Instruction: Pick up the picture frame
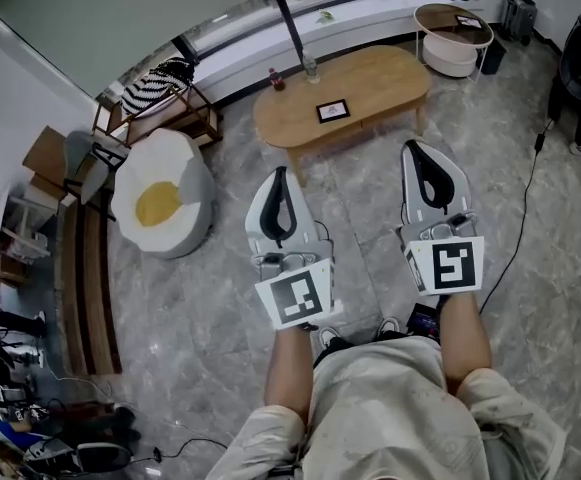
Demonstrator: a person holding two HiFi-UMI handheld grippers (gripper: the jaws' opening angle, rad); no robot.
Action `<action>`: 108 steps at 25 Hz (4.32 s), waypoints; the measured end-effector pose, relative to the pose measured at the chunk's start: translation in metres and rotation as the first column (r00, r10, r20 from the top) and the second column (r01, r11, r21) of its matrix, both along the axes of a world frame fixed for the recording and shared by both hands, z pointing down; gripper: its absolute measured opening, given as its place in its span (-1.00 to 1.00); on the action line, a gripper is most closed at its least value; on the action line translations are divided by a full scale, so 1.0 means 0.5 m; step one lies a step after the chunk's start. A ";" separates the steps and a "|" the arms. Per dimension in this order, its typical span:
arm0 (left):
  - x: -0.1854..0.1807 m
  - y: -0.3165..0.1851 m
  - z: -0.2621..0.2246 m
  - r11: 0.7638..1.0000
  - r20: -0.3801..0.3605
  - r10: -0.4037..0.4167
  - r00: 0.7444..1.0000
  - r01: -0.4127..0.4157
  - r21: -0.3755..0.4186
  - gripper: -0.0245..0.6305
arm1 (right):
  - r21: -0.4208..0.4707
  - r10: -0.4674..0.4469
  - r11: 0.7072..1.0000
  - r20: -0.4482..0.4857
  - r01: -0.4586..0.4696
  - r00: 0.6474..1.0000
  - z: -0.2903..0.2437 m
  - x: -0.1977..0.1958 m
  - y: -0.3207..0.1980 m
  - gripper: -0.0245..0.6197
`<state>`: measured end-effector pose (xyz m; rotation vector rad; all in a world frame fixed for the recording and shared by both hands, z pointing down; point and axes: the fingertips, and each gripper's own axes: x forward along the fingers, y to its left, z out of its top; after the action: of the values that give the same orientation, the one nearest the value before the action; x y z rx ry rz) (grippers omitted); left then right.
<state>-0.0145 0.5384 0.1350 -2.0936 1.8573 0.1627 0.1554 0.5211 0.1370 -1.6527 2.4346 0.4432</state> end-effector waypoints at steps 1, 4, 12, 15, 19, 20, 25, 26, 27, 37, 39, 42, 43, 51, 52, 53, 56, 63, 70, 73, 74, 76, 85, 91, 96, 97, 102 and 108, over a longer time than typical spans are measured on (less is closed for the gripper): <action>0.017 -0.001 0.005 1.000 0.005 0.005 1.000 -0.005 -0.006 -0.92 | -0.006 -0.001 1.000 0.002 0.001 1.000 0.003 0.015 -0.002 -0.92; 0.055 -0.003 0.023 0.999 0.021 0.009 1.000 -0.009 -0.032 -0.92 | -0.032 -0.006 0.999 0.008 0.007 1.000 0.019 0.053 -0.004 -0.92; 0.065 -0.030 0.061 0.998 0.026 -0.010 1.000 0.012 -0.069 -0.92 | -0.090 -0.009 0.996 0.008 0.009 1.000 0.079 0.068 -0.032 -0.92; 0.063 -0.056 0.079 0.997 0.024 -0.003 1.000 0.005 -0.072 -0.92 | -0.092 -0.003 0.996 0.011 0.004 1.000 0.092 0.063 -0.056 -0.92; 0.059 -0.104 0.078 0.998 0.026 0.012 1.000 -0.010 -0.065 -0.92 | -0.094 0.014 0.996 0.011 -0.012 1.000 0.089 0.056 -0.103 -0.92; 0.056 -0.118 0.078 0.998 0.030 0.016 0.999 -0.014 -0.063 -0.92 | -0.094 0.017 0.995 0.011 -0.016 1.000 0.090 0.052 -0.117 -0.92; 0.022 -0.200 0.090 0.998 0.007 0.024 1.000 -0.023 -0.063 -0.92 | -0.094 0.022 0.995 0.007 -0.022 1.000 0.096 0.010 -0.204 -0.92; 0.013 -0.216 0.092 0.998 0.004 0.022 1.000 -0.022 -0.061 -0.92 | -0.093 0.018 0.995 -0.003 -0.018 1.000 0.095 -0.002 -0.221 -0.92; 0.005 -0.234 0.094 0.998 0.005 0.022 1.000 -0.022 -0.060 -0.92 | -0.094 0.015 0.995 -0.011 -0.016 1.000 0.093 -0.012 -0.238 -0.92; -0.124 -0.428 0.120 0.995 -0.008 0.012 1.000 -0.013 -0.104 -0.92 | -0.125 0.041 0.991 0.023 -0.037 0.999 0.089 -0.096 -0.433 -0.92; -0.145 -0.465 0.118 0.994 -0.021 0.016 1.000 -0.018 -0.104 -0.92 | -0.120 0.049 0.992 0.022 -0.046 0.999 0.086 -0.117 -0.464 -0.92; -0.166 -0.514 0.111 0.995 -0.030 0.033 0.999 -0.036 -0.095 -0.92 | -0.112 0.059 0.992 0.001 -0.058 0.998 0.080 -0.146 -0.505 -0.92; -0.172 -0.529 0.109 0.995 -0.035 0.039 0.999 -0.042 -0.092 -0.92 | -0.114 0.061 0.992 -0.003 -0.061 0.998 0.079 -0.154 -0.517 -0.92; -0.224 -0.621 0.101 0.994 -0.049 0.070 0.996 -0.074 -0.081 -0.92 | -0.119 0.066 0.991 0.015 -0.063 0.998 0.074 -0.211 -0.602 -0.92; -0.230 -0.630 0.098 0.994 -0.051 0.070 0.996 -0.074 -0.078 -0.92 | -0.119 0.062 0.991 0.020 -0.059 0.998 0.070 -0.216 -0.612 -0.92; -0.234 -0.638 0.094 0.994 -0.054 0.071 0.996 -0.075 -0.075 -0.92 | -0.118 0.062 0.991 0.022 -0.059 0.998 0.068 -0.219 -0.621 -0.92; -0.243 -0.657 0.084 0.994 -0.043 0.075 0.996 -0.078 -0.071 -0.92 | -0.115 0.068 0.991 0.029 -0.064 0.997 0.063 -0.226 -0.642 -0.92; -0.244 -0.681 0.096 0.994 -0.027 0.080 0.996 -0.082 -0.079 -0.92 | -0.132 0.063 0.990 0.085 -0.051 0.994 0.076 -0.229 -0.666 -0.92; -0.227 -0.720 0.107 0.993 0.003 0.081 0.997 -0.081 -0.089 -0.92 | -0.125 0.068 0.991 0.092 -0.056 0.993 0.087 -0.212 -0.706 -0.92; -0.234 -0.757 0.106 0.993 -0.009 0.074 0.997 -0.075 -0.087 -0.92 | -0.123 0.065 0.991 0.092 -0.053 0.994 0.089 -0.215 -0.745 -0.92; -0.237 -0.771 0.107 0.994 -0.012 0.071 0.997 -0.072 -0.088 -0.92 | -0.123 0.063 0.991 0.087 -0.052 0.994 0.091 -0.218 -0.759 -0.92; -0.237 -0.798 0.108 0.994 -0.010 0.064 0.998 -0.064 -0.084 -0.92 | -0.122 0.056 0.991 0.076 -0.047 0.996 0.095 -0.219 -0.786 -0.92; -0.181 -0.943 0.106 0.995 0.002 0.044 0.999 -0.044 -0.094 -0.92 | -0.123 0.027 0.992 0.088 -0.016 0.996 0.104 -0.178 -0.944 -0.92; -0.136 -1.060 0.112 0.992 0.020 0.043 0.999 -0.040 -0.117 -0.92 | -0.139 0.041 0.990 0.050 -0.033 0.998 0.119 -0.145 -1.059 -0.92; -0.092 -1.163 0.101 0.991 -0.010 0.054 0.998 -0.055 -0.121 -0.92 | -0.142 0.042 0.989 0.046 -0.035 0.998 0.116 -0.101 -1.158 -0.92; -0.083 -1.183 0.100 0.991 -0.011 0.055 0.998 -0.056 -0.122 -0.92 | -0.144 0.044 0.989 0.044 -0.038 0.998 0.116 -0.090 -1.176 -0.92; -0.042 -1.275 0.109 0.988 -0.012 0.048 0.999 -0.050 -0.144 -0.92 | -0.159 0.065 0.985 0.018 -0.062 0.998 0.122 -0.026 -1.268 -0.92; -0.013 -1.369 0.108 0.987 -0.020 0.041 0.999 -0.043 -0.157 -0.92 | -0.167 0.063 0.984 0.033 -0.057 0.997 0.117 0.010 -1.370 -0.92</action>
<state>-0.0211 -0.1463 0.1888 -2.2439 1.8926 0.0447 0.1603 -0.1639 0.1954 -1.7857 2.4588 0.2184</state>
